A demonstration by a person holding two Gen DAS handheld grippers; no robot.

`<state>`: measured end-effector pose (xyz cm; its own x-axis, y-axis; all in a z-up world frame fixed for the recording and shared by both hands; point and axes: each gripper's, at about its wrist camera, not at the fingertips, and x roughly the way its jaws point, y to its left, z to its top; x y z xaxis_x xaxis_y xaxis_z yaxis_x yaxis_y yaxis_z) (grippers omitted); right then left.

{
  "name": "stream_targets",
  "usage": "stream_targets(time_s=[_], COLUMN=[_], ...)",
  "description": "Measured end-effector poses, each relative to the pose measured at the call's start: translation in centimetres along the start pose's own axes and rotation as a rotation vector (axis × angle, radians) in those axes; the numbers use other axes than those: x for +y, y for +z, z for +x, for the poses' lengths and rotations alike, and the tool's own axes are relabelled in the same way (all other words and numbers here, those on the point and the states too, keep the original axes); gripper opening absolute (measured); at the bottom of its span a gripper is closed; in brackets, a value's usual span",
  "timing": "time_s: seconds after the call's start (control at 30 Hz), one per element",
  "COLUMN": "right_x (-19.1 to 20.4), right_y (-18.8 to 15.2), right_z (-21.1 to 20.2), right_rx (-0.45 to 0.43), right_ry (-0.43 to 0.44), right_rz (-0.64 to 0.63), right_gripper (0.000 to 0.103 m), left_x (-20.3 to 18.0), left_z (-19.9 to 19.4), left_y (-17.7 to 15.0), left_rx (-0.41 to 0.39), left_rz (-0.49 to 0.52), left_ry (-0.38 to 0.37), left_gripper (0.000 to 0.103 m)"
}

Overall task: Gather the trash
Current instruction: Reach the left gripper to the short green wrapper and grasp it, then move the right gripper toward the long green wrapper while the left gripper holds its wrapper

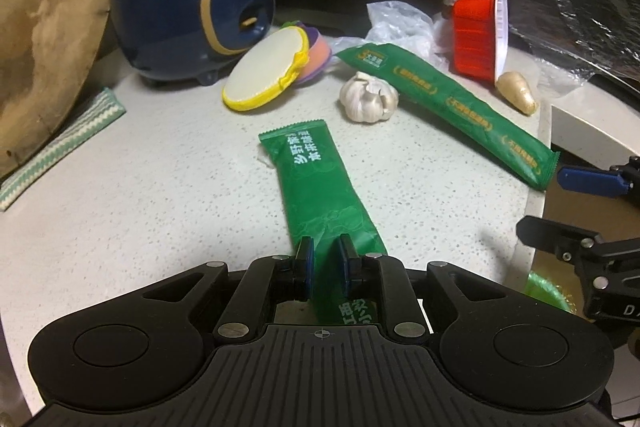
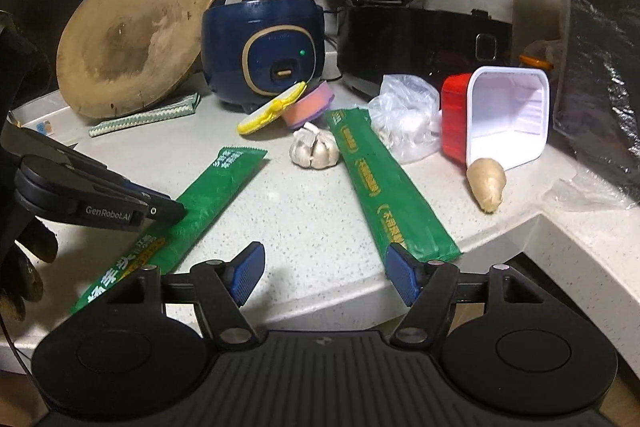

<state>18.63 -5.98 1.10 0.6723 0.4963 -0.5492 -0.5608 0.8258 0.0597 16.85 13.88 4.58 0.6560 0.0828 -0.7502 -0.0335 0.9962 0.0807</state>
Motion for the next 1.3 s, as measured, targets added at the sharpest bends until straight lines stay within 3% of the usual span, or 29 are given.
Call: stream_targets(time_s=[0.27,0.5,0.67,0.77,0.83,0.93,1.03,1.1,1.3], right_x=[-0.5,-0.5,-0.6,-1.0,-0.8,-0.6,-0.8,-0.8,-0.1], right_y=[-0.7,-1.2,-2.0,-2.3,-2.2,-1.7,-0.5,0.2,1.6], right_z=[1.4,1.4,2.3,2.3,1.5,0.2,-0.3,0.0,3.1], right_rx=[0.033,0.026,0.078,0.078,0.033,-0.030,-0.051,-0.051,-0.013], right_ry=[0.020,0.026,0.068,0.089,0.042,-0.028,-0.042,-0.043,-0.066], right_rz=[0.047,0.055,0.100,0.141,0.111,0.063,0.043,0.024,-0.034], right_gripper=[0.069,0.080,0.087,0.087,0.087,0.087,0.087,0.087,0.087], left_x=[-0.5,-0.5,0.2,0.5,-0.2,-2.3,-3.8,-3.8,-1.1], left_z=[0.4,0.8,0.8,-0.5,-1.0,-0.3,0.8,0.7,-0.1], left_y=[0.2,0.5,1.0,1.5,1.7,1.5,0.6,0.0,-1.3], left_rx=[0.008,0.016,0.028,-0.030,-0.057,-0.035,-0.010,-0.035,-0.017], left_rz=[-0.002,-0.033,-0.078,-0.110,-0.071,0.028,0.142,0.198,0.207], left_ry=[-0.002,-0.032,-0.071,-0.106,-0.098,-0.059,-0.002,0.017,0.109], left_gripper=[0.016,0.016,0.016,0.017,0.017,0.017,0.019,0.020,0.020])
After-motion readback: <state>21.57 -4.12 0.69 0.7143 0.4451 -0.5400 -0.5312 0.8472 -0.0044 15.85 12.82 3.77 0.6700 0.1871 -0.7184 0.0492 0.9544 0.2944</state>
